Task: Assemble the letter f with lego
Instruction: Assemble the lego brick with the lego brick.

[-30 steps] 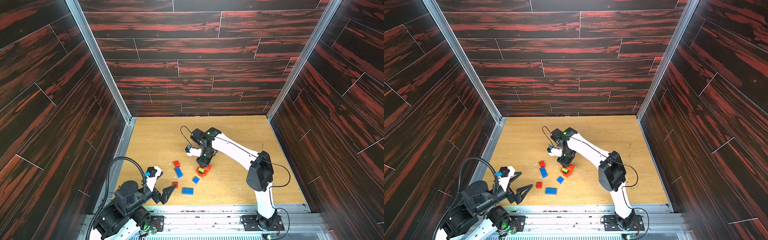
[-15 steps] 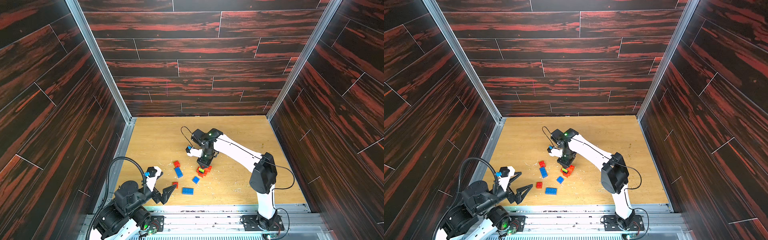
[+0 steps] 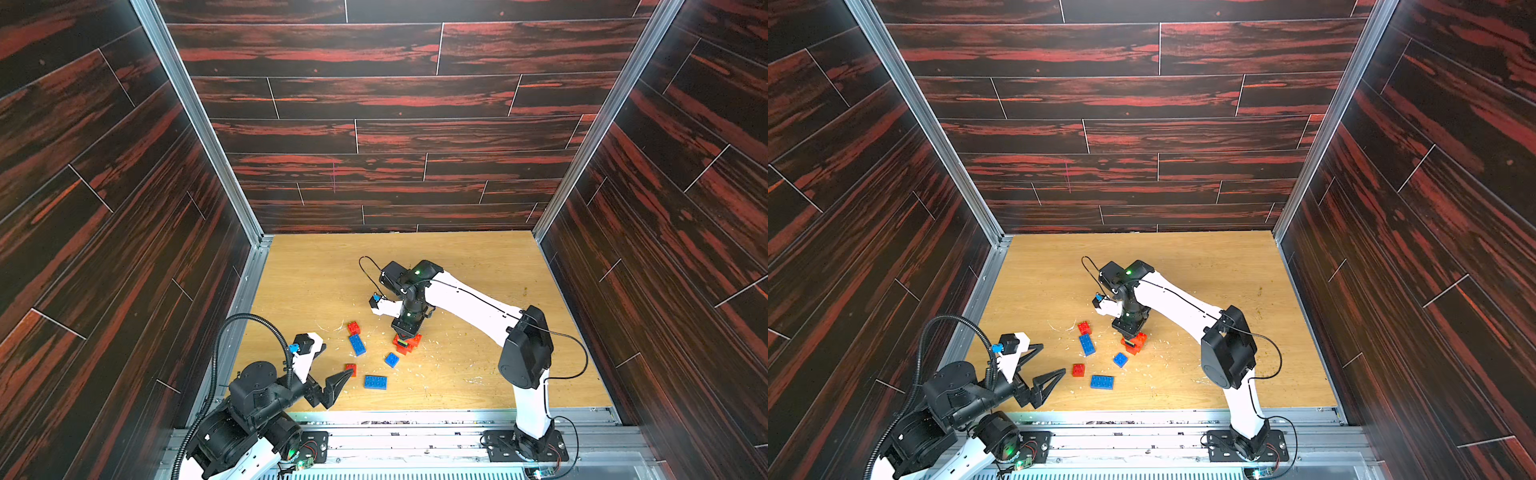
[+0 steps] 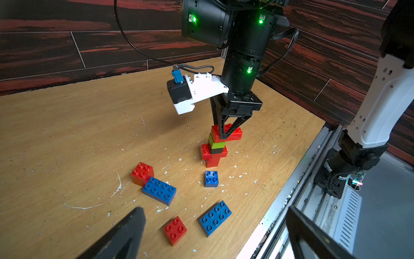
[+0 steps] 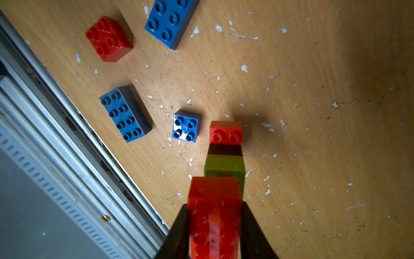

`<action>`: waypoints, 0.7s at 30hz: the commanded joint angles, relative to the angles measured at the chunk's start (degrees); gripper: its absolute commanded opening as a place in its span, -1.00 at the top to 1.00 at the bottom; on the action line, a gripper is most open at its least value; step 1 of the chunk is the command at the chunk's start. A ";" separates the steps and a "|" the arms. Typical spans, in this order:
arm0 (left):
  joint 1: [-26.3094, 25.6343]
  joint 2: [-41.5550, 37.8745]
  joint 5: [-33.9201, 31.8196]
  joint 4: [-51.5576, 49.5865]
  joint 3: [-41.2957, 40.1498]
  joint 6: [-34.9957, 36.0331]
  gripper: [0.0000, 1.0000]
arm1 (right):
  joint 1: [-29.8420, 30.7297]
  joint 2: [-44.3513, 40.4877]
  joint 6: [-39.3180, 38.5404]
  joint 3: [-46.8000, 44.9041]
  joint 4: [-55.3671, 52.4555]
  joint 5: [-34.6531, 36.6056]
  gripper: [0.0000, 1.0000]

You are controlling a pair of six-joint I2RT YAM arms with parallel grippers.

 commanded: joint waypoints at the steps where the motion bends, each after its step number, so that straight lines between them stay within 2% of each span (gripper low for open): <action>1: -0.25 0.44 0.03 0.52 -0.37 -0.08 -1.00 | 0.38 -1.81 0.45 -0.67 -0.21 0.01 0.63; 21: -0.26 0.75 0.01 0.53 -0.38 -0.17 -1.00 | -0.14 -2.05 0.65 -2.88 1.43 1.08 0.63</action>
